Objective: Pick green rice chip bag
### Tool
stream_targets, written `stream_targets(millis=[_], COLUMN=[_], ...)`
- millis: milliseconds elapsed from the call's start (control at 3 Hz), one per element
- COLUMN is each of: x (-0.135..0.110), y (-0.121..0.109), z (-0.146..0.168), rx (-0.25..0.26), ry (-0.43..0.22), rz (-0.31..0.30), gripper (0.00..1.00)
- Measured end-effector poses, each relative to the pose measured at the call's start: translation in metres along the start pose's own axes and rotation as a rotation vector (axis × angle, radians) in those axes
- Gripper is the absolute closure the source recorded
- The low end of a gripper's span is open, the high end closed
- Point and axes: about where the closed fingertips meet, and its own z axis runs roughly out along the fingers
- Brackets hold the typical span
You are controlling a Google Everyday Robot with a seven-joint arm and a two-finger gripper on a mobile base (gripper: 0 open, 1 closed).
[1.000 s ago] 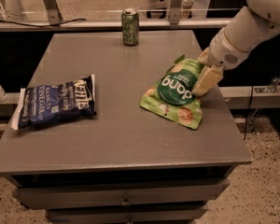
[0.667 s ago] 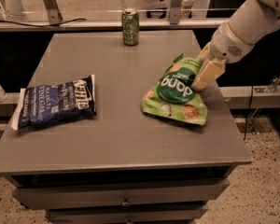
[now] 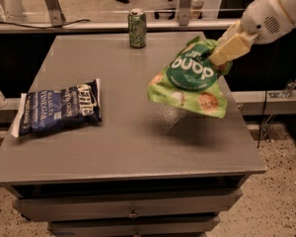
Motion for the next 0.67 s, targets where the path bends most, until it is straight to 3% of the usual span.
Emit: stream_targets(millis=[333,667], x=[-0.0269,-0.0298], y=[0.0103,0.0117], z=[-0.0272,-0.028], rx=[0.024,0.021], ry=[-0.103,-0.114], rz=[0.055,0.062], gripper=[1.0,1.0])
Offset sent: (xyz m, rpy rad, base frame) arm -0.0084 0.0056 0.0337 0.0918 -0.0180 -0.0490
